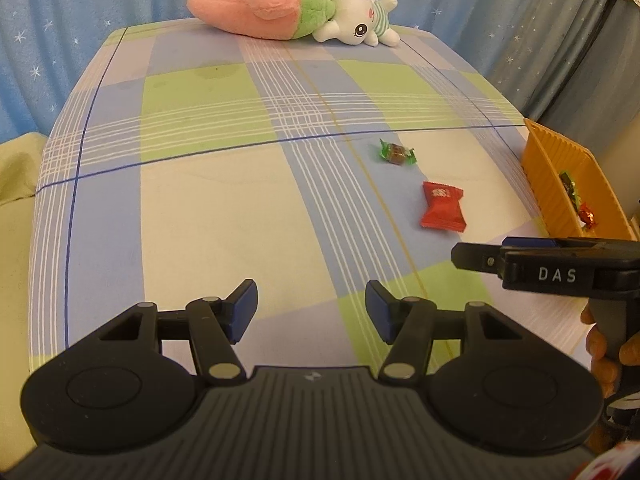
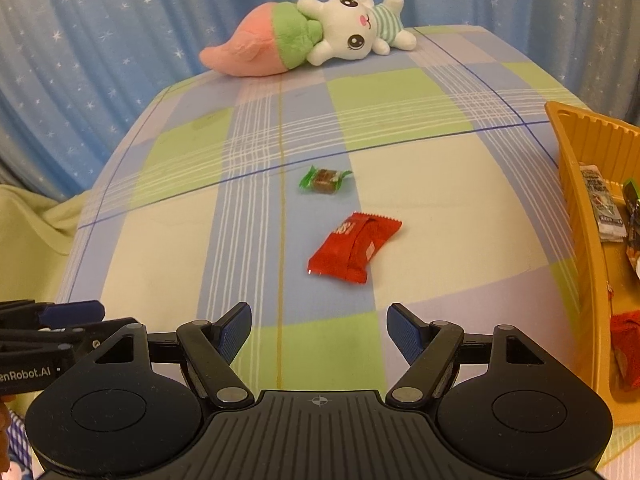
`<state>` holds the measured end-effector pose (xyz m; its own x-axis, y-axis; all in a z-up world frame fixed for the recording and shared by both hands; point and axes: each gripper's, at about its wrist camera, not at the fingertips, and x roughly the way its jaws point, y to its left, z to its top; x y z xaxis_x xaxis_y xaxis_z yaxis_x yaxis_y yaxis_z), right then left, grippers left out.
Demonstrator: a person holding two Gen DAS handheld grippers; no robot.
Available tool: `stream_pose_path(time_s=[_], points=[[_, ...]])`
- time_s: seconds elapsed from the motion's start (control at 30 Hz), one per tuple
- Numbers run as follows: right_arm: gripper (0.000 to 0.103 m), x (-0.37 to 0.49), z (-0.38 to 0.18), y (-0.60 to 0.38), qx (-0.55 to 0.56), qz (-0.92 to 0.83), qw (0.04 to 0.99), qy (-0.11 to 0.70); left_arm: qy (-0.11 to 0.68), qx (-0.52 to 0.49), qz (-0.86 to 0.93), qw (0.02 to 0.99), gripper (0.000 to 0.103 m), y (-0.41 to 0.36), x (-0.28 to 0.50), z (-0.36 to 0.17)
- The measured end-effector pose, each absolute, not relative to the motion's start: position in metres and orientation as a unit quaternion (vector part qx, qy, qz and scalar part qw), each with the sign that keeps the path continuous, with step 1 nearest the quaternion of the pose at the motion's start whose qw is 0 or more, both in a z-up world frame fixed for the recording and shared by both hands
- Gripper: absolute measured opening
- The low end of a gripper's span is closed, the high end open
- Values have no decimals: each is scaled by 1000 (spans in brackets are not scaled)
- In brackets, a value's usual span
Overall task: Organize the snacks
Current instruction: 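Move both open tools back toward the red packet and green candy, then grasp the red packet with the right tool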
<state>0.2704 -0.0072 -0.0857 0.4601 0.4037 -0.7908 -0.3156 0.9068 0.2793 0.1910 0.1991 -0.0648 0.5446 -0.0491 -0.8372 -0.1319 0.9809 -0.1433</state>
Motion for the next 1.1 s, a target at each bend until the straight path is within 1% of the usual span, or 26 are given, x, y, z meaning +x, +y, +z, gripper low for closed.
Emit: stream_pose_path(time_s=[0.3,0.77,0.8,0.87,1.0,1.07,1.1], points=[[75,305,-97,-3,68,189,857,474,483,-95,37,869,56,214,207,-73],[74,329,-116,12,41,163,863,476,483,-100,53,868,56,225,219,-76],[73,330,-117,12,38,163,864,475,483,-100,54,868,56,224,220,-76],[66,330,-119,14,31,164,864,474,482,-99,54,869,56,224,221,-75],[61,330,-120,20,9,165,869,467,481,-96,53,870,56,222,224,-74],[52,329,-121,22,-3,167,870,463,480,-95,53,870,56,221,226,-73],[44,329,-120,23,-12,168,871,461,480,-94,52,871,56,221,227,-72]])
